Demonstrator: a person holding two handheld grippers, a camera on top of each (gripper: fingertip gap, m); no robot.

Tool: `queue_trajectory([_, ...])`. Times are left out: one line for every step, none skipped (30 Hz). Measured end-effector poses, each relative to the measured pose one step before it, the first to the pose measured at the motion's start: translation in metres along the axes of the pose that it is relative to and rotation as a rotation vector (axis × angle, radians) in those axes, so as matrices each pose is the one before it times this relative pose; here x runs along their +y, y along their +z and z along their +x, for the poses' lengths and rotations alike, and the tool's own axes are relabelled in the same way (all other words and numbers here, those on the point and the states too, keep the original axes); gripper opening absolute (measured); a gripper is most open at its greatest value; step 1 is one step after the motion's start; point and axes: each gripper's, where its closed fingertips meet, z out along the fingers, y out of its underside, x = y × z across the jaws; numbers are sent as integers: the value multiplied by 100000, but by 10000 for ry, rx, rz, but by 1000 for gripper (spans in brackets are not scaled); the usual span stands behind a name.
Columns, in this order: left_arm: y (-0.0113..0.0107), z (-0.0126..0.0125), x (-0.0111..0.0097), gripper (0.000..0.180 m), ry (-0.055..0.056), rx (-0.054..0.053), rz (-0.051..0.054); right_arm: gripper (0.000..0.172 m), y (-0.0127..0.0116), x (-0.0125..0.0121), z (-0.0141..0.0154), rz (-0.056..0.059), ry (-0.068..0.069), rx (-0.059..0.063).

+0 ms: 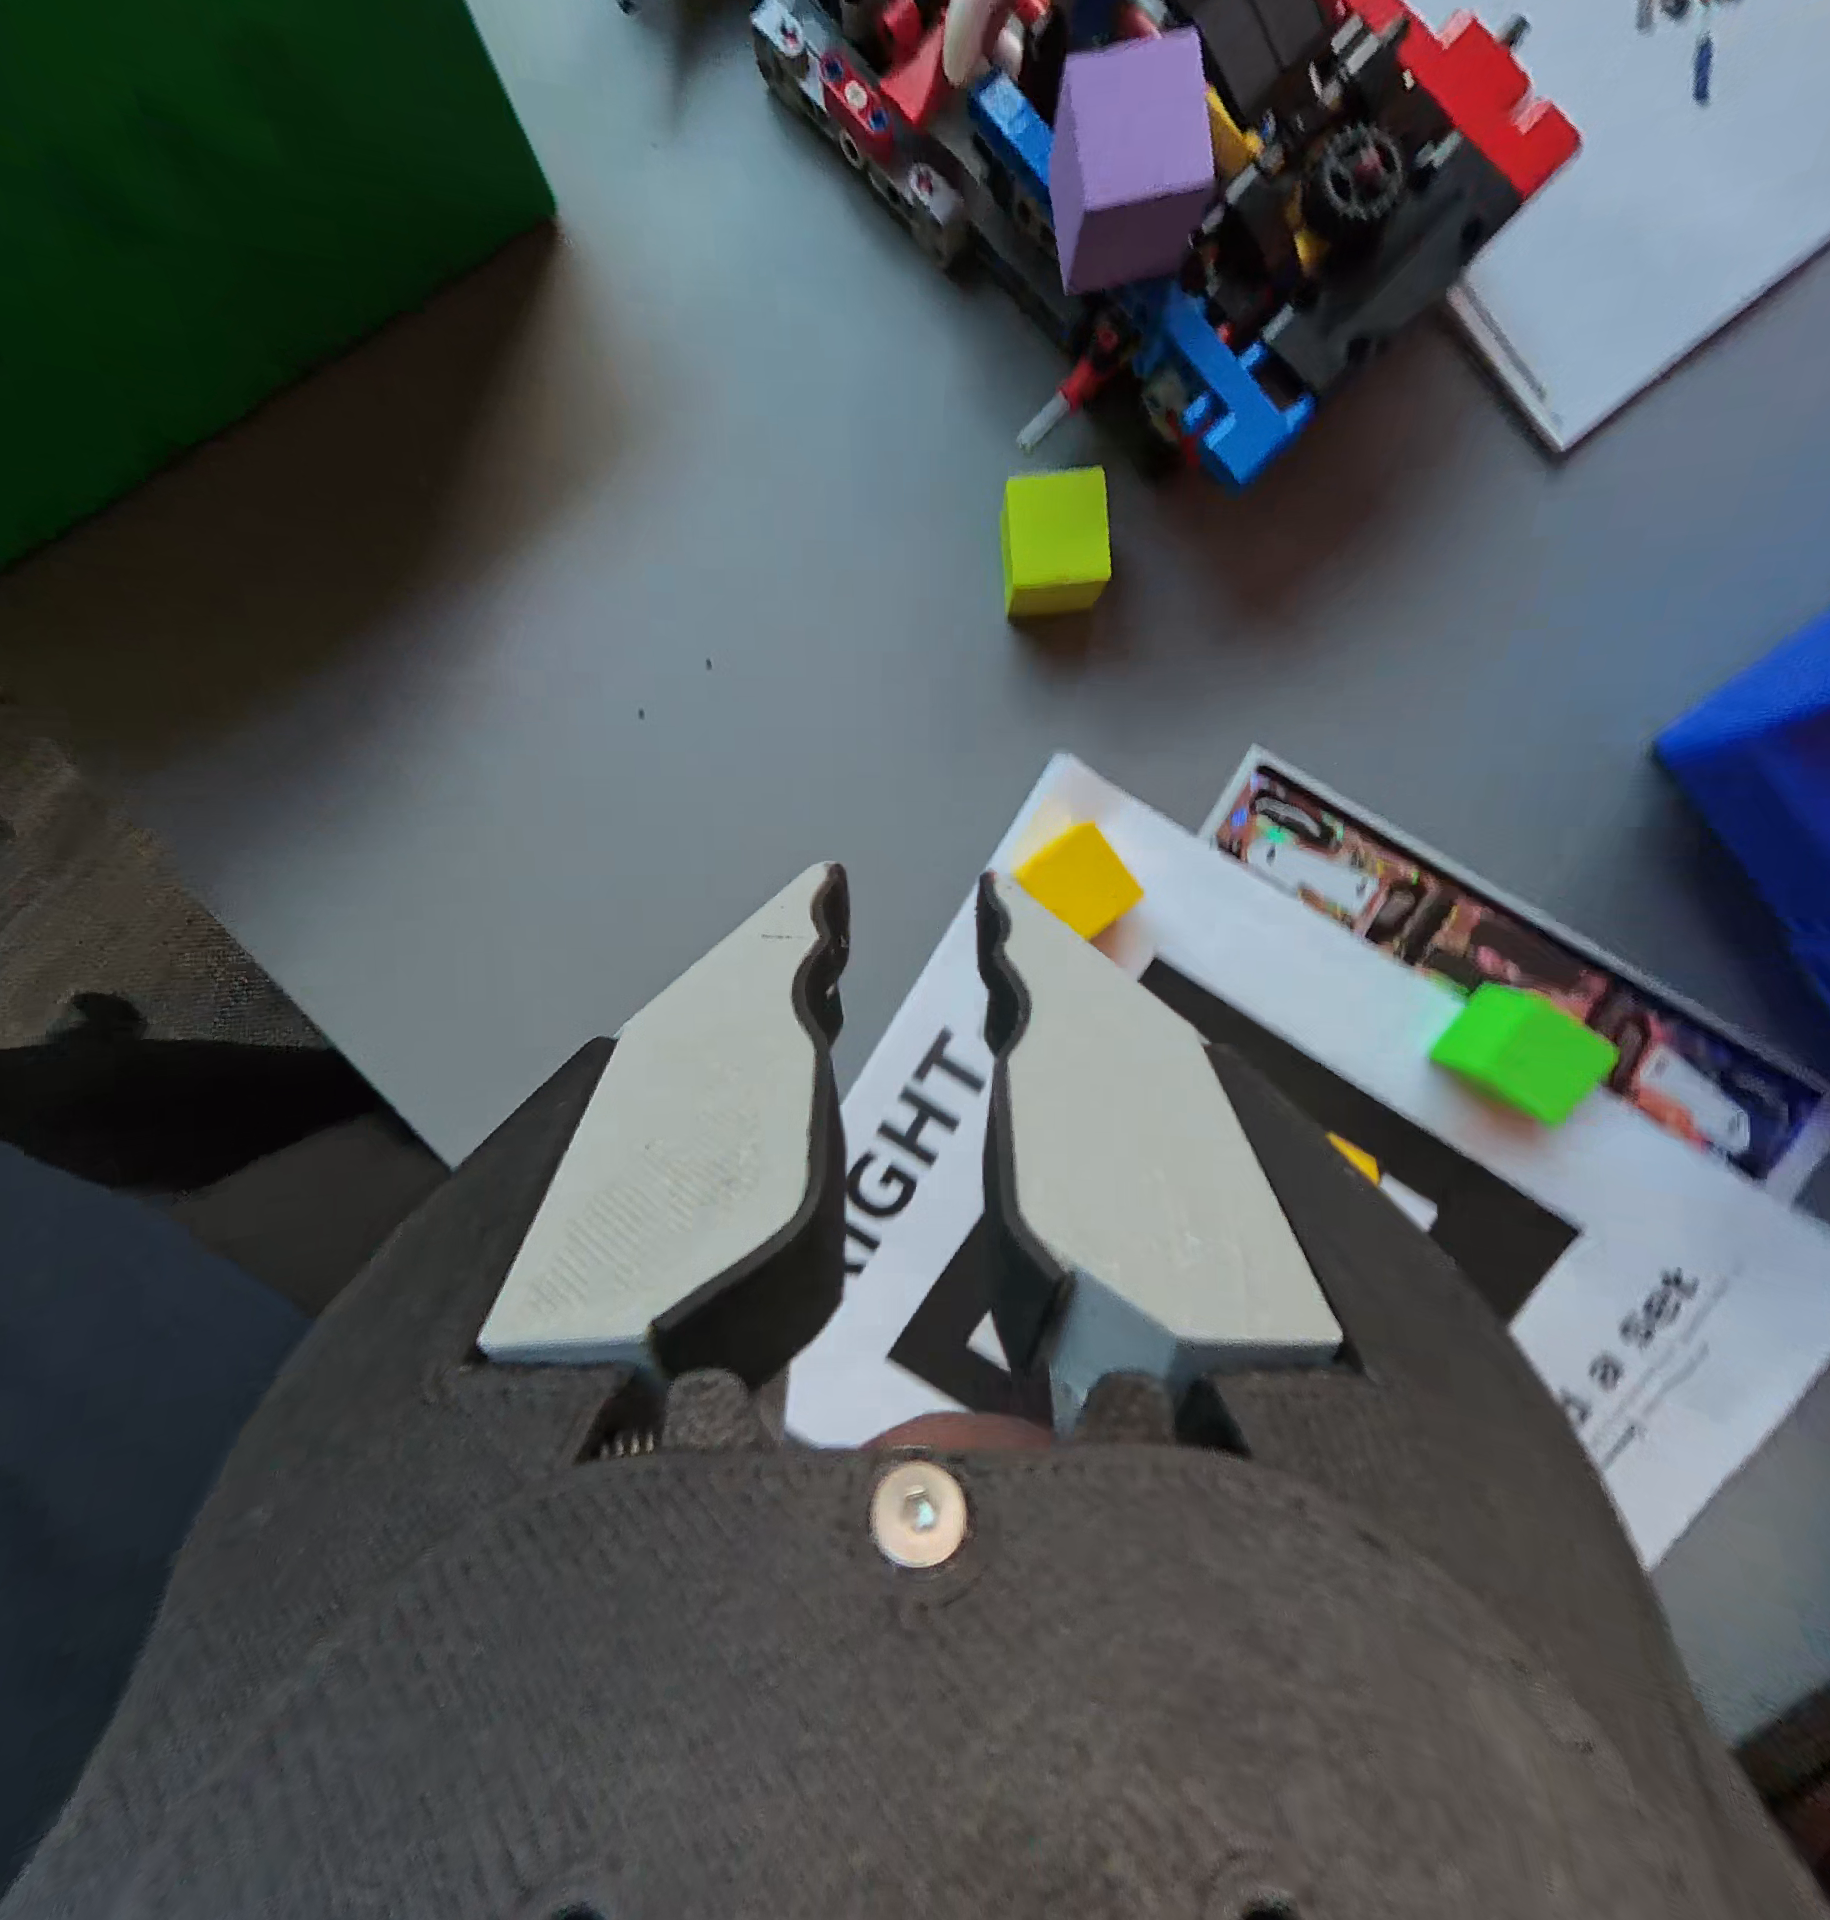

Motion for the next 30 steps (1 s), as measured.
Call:
queue_trajectory([-36, -111, 111, 4, -275, -138, -84, 23, 686, -822, 219, 56, -210, -199])
queue_trajectory([-47, -69, 78, 4, -312, -140, -102, 23, 608, -876, 341, 83, -193, -175])
queue_trajectory([-106, 24, -19, 4, -334, -127, -60, 24, 537, -938, 412, 116, -168, -173])
queue_trajectory([-133, 140, -105, 4, -331, -92, 8, 25, 486, -981, 489, 140, -178, -137])
queue_trajectory([-104, 211, -126, 4, -296, -67, 42, 26, 457, -1012, 595, 163, -204, -73])
queue_trajectory([-3, 183, 4, 4, -266, -79, 1, 25, 494, -1002, 612, 167, -202, -55])
queue_trajectory([101, 112, 191, 4, -262, -108, -98, 26, 564, -919, 621, 142, -166, -38])
queue_trajectory([161, 99, 350, 4, -262, -118, -185, 27, 633, -820, 566, 121, -130, -48])
queue_trajectory([142, 119, 373, 4, -241, -124, -180, 28, 697, -740, 485, 105, -107, -74])
queue_trajectory([87, 167, 316, 4, -219, -117, -114, 28, 740, -651, 414, 91, -101, -83])
queue_trajectory([28, 236, 229, 4, -206, -94, -58, 29, 742, -523, 335, 41, -104, -77])
queue_trajectory([-31, 270, 172, 4, -186, -83, -6, 30, 706, -377, 254, -24, -136, -77])
queue_trajectory([-73, 277, 126, 4, -168, -76, 20, 31, 616, -287, 165, -30, -193, -54])
queue_trajectory([-99, 275, 107, 3, -168, -72, 33, 30, 531, -194, 119, -28, -253, -17])
queue_trajectory([-104, 289, 104, 3, -167, -28, 32, 30, 482, -18, 184, -86, -280, 61])
queue_trajectory([-102, 293, 101, 3, -144, 8, 15, 28, 445, 129, 213, -136, -258, 110])
queue_trajectory([-110, 199, 89, 3, -93, -11, -4, 26, 314, 81, 129, -88, -190, 61])
queue_trajectory([-113, 93, 6, 2, 1, -47, 10, 26, 175, -82, -4, 43, -126, -10])
queue_trajectory([-84, -23, -47, 1, 82, -64, 19, 25, 26, -115, -64, 55, -70, -49])
queue_trajectory([-43, -89, -52, 0, 99, -54, -21, 25, -159, -206, -114, 77, 3, -62])
queue_trajectory([-22, -138, -36, 0, 65, -32, -57, 26, -420, -524, -379, 283, 30, -174])
queue_trajectory([-22, -136, -116, 0, 36, 0, -19, 26, -588, -745, -761, 456, 8, -320])
queue_trajectory([-22, -78, -186, 0, 37, 47, 47, 26, -536, -568, -1026, 373, 8, -365])
queue_trajectory([-15, -61, -190, 0, 54, 69, 60, 26, -317, -105, -1098, 132, 34, -293])
queue_trajectory([45, -97, -111, 0, 82, 63, 37, 26, -62, 349, -1118, -75, 4, -206])
queue_trajectory([108, -135, -8, 0, 116, 58, 4, 26, 129, 699, -1036, -196, -90, -98])
queue_trajectory([154, -181, 109, 0, 140, 61, -42, 26, 274, 883, -837, -231, -142, 46])
queue_trajectory([182, -217, 191, 0, 157, 66, -72, 26, 392, 995, -734, -254, -78, 111])
queue_trajectory([124, -285, 216, 0, 179, 50, -57, 26, 456, 1026, -790, -280, 64, 42])
queue_trajectory([52, -339, 203, 0, 199, 33, -25, 26, 474, 940, -832, -264, 156, -17])
